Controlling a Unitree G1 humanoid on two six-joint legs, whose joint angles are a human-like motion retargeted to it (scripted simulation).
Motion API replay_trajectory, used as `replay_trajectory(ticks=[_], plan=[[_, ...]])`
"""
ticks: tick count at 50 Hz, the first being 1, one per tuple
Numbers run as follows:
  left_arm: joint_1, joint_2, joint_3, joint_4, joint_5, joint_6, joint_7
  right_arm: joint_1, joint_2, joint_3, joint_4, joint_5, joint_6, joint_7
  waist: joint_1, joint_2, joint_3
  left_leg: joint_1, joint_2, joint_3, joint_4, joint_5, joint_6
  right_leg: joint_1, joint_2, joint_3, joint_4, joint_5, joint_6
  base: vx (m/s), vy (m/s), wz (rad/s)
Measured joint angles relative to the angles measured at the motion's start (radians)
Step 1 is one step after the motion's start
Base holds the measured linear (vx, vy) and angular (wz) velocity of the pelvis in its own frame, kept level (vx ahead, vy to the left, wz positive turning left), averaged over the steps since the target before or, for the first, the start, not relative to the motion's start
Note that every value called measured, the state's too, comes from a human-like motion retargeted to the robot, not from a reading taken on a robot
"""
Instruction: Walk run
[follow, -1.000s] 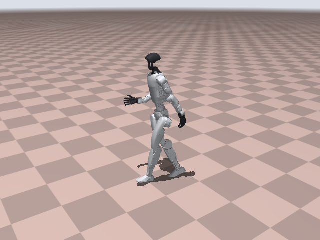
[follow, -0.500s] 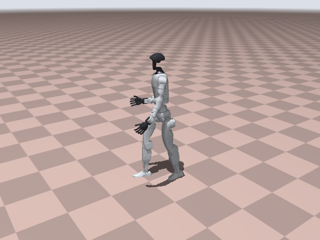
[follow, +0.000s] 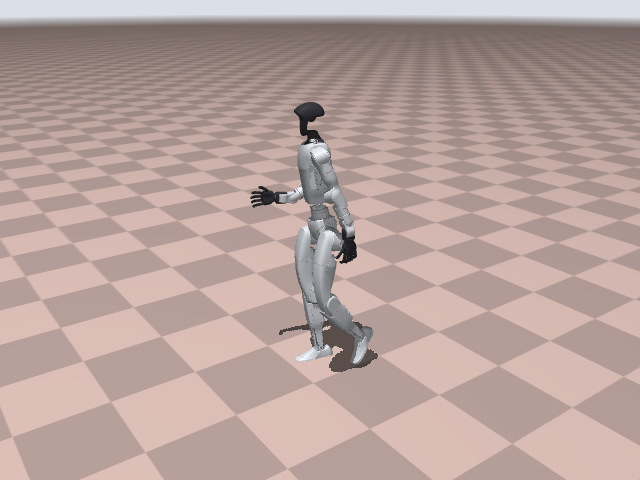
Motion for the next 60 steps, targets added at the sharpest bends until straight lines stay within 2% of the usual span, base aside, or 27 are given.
replay_trajectory(ticks=[3,8,10,11,13,15,17,20,22,25,27,28,30,35,38,40,43,45,47,48,50,52,53,55,58,60], plan=[[0.058,-0.014,0.030,0.026,-0.013,0.021,-0.009,-0.026,-0.015,-0.009,-0.011,0.008,-0.009,-0.003,0.051,0.003,0.016,-0.082,-0.026,0.020,-0.183,-0.083,0.035,0.047,0.042,0.001,-0.016,-0.023,-0.011,0.69,-0.15,-0.56],[0.097,-0.038,0.086,0.063,-0.012,0.056,-0.014,-0.056,-0.032,-0.034,-0.020,0.009,-0.014,-0.009,0.112,0.037,0.060,-0.140,-0.084,0.041,-0.613,-0.124,0.100,0.149,0.138,0.017,-0.034,-0.082,-0.033,0.65,-0.09,-0.31],[0.100,-0.047,0.103,0.064,-0.017,0.058,-0.017,-0.054,-0.031,-0.040,-0.022,0.008,-0.018,-0.017,0.135,0.035,0.070,-0.156,-0.133,0.045,-0.758,-0.181,0.106,0.193,0.150,0.005,-0.042,-0.102,-0.033,0.72,-0.10,-0.15],[0.097,-0.049,0.108,0.060,-0.020,0.058,-0.020,-0.052,-0.026,-0.046,-0.019,0.010,-0.020,-0.019,0.135,0.032,0.070,-0.157,-0.162,0.038,-0.820,-0.207,0.091,0.212,0.151,-0.011,-0.045,-0.110,-0.029,0.89,-0.10,0.08],[0.093,-0.054,0.116,0.051,-0.026,0.056,-0.024,-0.039,-0.015,-0.048,-0.012,0.016,-0.022,-0.021,0.139,0.017,0.067,-0.149,-0.191,0.069,-0.891,-0.239,0.080,0.244,0.149,-0.028,-0.041,-0.116,-0.022,0.87,-0.10,0.07],[0.081,-0.051,0.123,0.044,-0.033,0.056,-0.023,-0.019,0.001,-0.044,0.000,0.029,-0.022,-0.020,0.158,0.008,0.060,-0.138,-0.187,0.073,-0.865,-0.211,0.118,0.268,0.160,-0.021,-0.022,-0.101,-0.014,0.93,-0.10,-0.38],[0.067,-0.049,0.138,0.039,-0.039,0.053,-0.016,0.010,0.016,-0.031,0.013,0.044,-0.017,-0.018,0.192,-0.009,0.044,-0.123,-0.170,0.115,-0.820,-0.191,0.186,0.289,0.154,-0.003,0.004,-0.052,0.007,0.96,-0.10,-0.89],[0.036,-0.030,0.157,0.043,-0.079,0.054,-0.008,0.053,0.046,-0.016,0.041,0.053,-0.006,-0.008,0.231,-0.035,-0.003,-0.099,-0.175,0.071,-0.812,-0.110,0.225,0.305,0.114,-0.058,0.063,0.120,0.063,0.99,-0.08,-0.91],[0.010,-0.008,0.153,0.052,-0.141,0.063,-0.009,0.078,0.064,0.010,0.062,0.047,-0.003,-0.002,0.221,-0.045,-0.043,-0.099,-0.167,0.014,-0.776,-0.151,0.248,0.276,0.097,-0.055,0.160,0.308,0.126,1.11,-0.05,-0.52],[-0.056,0.028,0.118,0.045,-0.242,0.073,-0.023,0.093,0.079,0.070,0.083,0.038,0.008,-0.020,0.157,0.006,-0.053,-0.044,-0.100,0.037,-0.739,-0.208,0.253,0.171,0.172,-0.007,0.409,0.517,0.195,0.91,-0.04,0.19],[-0.113,0.041,0.063,0.011,-0.285,0.065,-0.030,0.082,0.068,0.085,0.080,0.038,0.010,-0.029,0.132,0.021,-0.040,0.024,-0.112,0.033,-0.745,-0.246,0.253,0.083,0.148,-0.033,0.626,0.508,0.209,0.76,0.04,0.15],[-0.147,0.052,0.037,-0.012,-0.298,0.058,-0.032,0.072,0.066,0.086,0.079,0.038,0.009,-0.024,0.140,0.054,-0.043,0.036,-0.079,0.018,-0.753,-0.256,0.243,0.051,0.166,-0.047,0.634,0.483,0.190,0.62,0.07,-0.31],[-0.217,0.070,-0.010,-0.061,-0.294,0.042,-0.032,0.062,0.062,0.075,0.075,0.039,0.009,-0.003,0.139,0.091,-0.043,0.071,-0.053,0.015,-0.761,-0.276,0.232,-0.021,0.137,-0.094,0.688,0.370,0.134,0.79,0.10,-0.04],[-0.369,0.118,-0.115,-0.218,-0.213,-0.018,-0.017,0.078,0.055,0.043,0.047,0.043,0.001,0.022,0.051,0.130,-0.037,0.168,-0.082,-0.065,-0.796,-0.315,0.223,-0.206,0.082,-0.085,0.621,0.151,0.115,0.72,0.08,1.01],[-0.442,0.153,-0.175,-0.297,-0.189,-0.052,0.001,0.087,0.050,0.031,0.036,0.041,0.000,0.027,0.005,0.115,-0.030,0.230,-0.128,-0.096,-0.807,-0.344,0.222,-0.248,0.012,-0.075,0.400,0.135,0.168,0.68,0.04,1.02],[-0.486,0.172,-0.197,-0.337,-0.169,-0.071,0.012,0.089,0.054,0.018,0.034,0.035,0.003,0.028,-0.031,0.098,-0.017,0.275,-0.160,-0.134,-0.806,-0.365,0.218,-0.267,-0.035,-0.041,0.244,0.133,0.176,0.67,-0.01,1.19],[-0.529,0.181,-0.209,-0.374,-0.144,-0.087,0.022,0.092,0.061,0.004,0.035,0.024,0.008,0.016,-0.072,0.089,0.014,0.347,-0.173,-0.180,-0.801,-0.395,0.203,-0.302,-0.039,0.079,0.060,0.067,0.167,0.70,-0.05,1.09],[-0.538,0.176,-0.213,-0.387,-0.141,-0.094,0.023,0.096,0.063,0.000,0.034,0.018,0.014,0.002,-0.095,0.089,0.032,0.392,-0.171,-0.204,-0.794,-0.415,0.190,-0.316,-0.029,0.163,-0.038,0.034,0.226,0.76,-0.12,0.93],[-0.527,0.162,-0.212,-0.385,-0.147,-0.100,0.020,0.101,0.061,-0.001,0.034,0.015,0.021,-0.010,-0.096,0.090,0.042,0.427,-0.172,-0.226,-0.780,-0.433,0.177,-0.316,-0.044,0.140,-0.077,0.033,0.287,0.85,-0.19,0.57],[-0.515,0.153,-0.210,-0.378,-0.150,-0.103,0.017,0.102,0.061,-0.002,0.036,0.015,0.025,-0.012,-0.098,0.091,0.045,0.440,-0.171,-0.237,-0.770,-0.437,0.170,-0.312,-0.044,0.126,-0.069,0.043,0.283,0.78,-0.19,0.51],[-0.480,0.130,-0.202,-0.353,-0.149,-0.105,0.007,0.101,0.059,-0.005,0.041,0.013,0.031,-0.007,-0.101,0.091,0.039,0.456,-0.171,-0.254,-0.745,-0.423,0.149,-0.298,-0.030,0.140,-0.022,0.053,0.235,0.77,-0.20,0.59],[-0.427,0.108,-0.196,-0.308,-0.134,-0.104,-0.007,0.105,0.060,-0.012,0.045,0.005,0.037,0.007,-0.124,0.093,0.028,0.464,-0.166,-0.286,-0.700,-0.358,0.106,-0.272,-0.050,0.051,0.008,0.127,0.227,0.93,-0.30,1.09],[-0.397,0.099,-0.191,-0.279,-0.119,-0.100,-0.013,0.106,0.061,-0.016,0.049,0.000,0.039,0.014,-0.148,0.100,0.024,0.458,-0.155,-0.311,-0.661,-0.302,0.074,-0.256,-0.035,0.110,0.018,0.159,0.227,0.92,-0.32,1.23],[-0.331,0.074,-0.182,-0.212,-0.070,-0.078,-0.011,0.108,0.059,-0.025,0.054,-0.006,0.043,0.019,-0.139,0.113,0.015,0.434,-0.140,-0.320,-0.559,-0.128,0.002,-0.236,-0.019,0.154,0.060,0.140,0.185,0.91,-0.32,0.73],[-0.242,0.044,-0.157,-0.093,0.011,-0.025,0.031,0.095,0.041,-0.031,0.057,-0.016,0.057,0.009,-0.110,0.099,0.016,0.315,-0.157,-0.316,-0.268,0.114,-0.134,-0.159,-0.049,0.094,0.059,0.090,0.146,0.82,-0.25,0.39],[-0.190,0.045,-0.129,-0.024,0.045,0.013,0.035,0.078,0.023,-0.029,0.053,-0.030,0.059,0.000,-0.086,0.060,0.000,0.231,-0.158,-0.237,-0.111,0.218,-0.170,-0.118,-0.092,0.022,0.042,0.071,0.131,0.69,-0.21,0.47]])
